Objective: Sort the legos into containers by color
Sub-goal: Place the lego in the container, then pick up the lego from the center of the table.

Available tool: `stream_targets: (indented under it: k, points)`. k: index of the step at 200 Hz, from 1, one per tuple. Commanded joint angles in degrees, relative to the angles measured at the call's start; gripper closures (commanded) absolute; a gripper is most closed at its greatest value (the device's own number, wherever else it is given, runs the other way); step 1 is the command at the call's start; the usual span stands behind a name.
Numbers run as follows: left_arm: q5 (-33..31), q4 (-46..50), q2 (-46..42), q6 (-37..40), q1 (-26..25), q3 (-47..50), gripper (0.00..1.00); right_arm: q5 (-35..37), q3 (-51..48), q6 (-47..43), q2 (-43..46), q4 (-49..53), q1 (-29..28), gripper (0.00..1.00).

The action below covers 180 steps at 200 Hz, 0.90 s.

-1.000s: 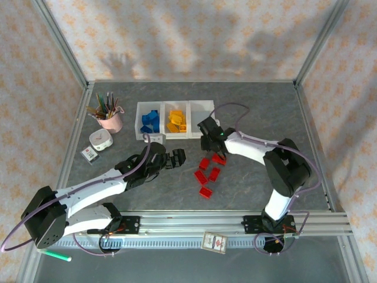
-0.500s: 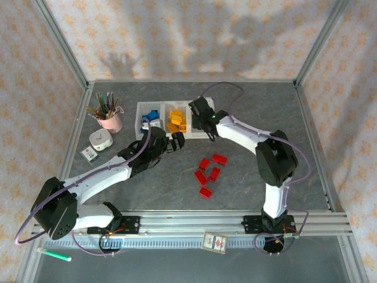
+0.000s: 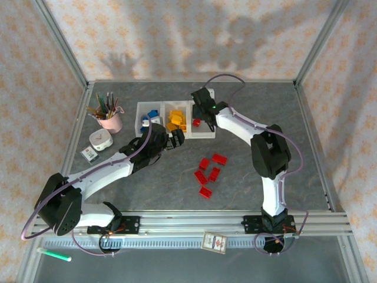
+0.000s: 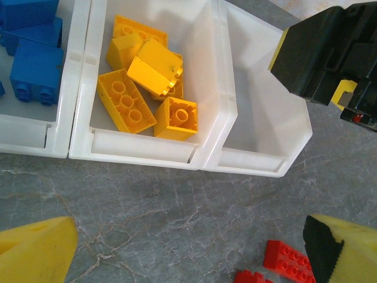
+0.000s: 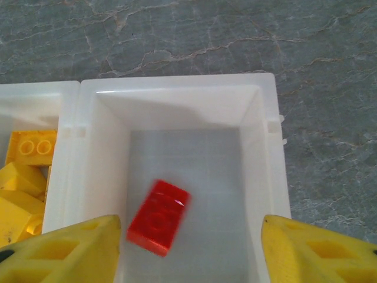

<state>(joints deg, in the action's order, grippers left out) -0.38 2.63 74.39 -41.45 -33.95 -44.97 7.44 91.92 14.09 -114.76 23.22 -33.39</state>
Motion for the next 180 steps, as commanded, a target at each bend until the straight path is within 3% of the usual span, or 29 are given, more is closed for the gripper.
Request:
stream_targets:
  k: [1, 69, 180]
  points:
    - [0.27, -0.38, -1.05, 1.51, 0.56, -1.61, 0.01, -1.38, -1.80, -0.15, 4.20, 0.25, -0.19, 0.34]
    - [4.56, -1.23, -5.71, 0.76, -0.04, 2.70, 0.01, -4.55, -17.57, 4.44, 17.20, -2.12, -0.28, 0.25]
    - [3.65, -2.97, -8.91, -4.03, -7.82, 9.54, 0.01, 1.67, -41.74, 22.04, 32.19, -0.64, -3.70, 0.07]
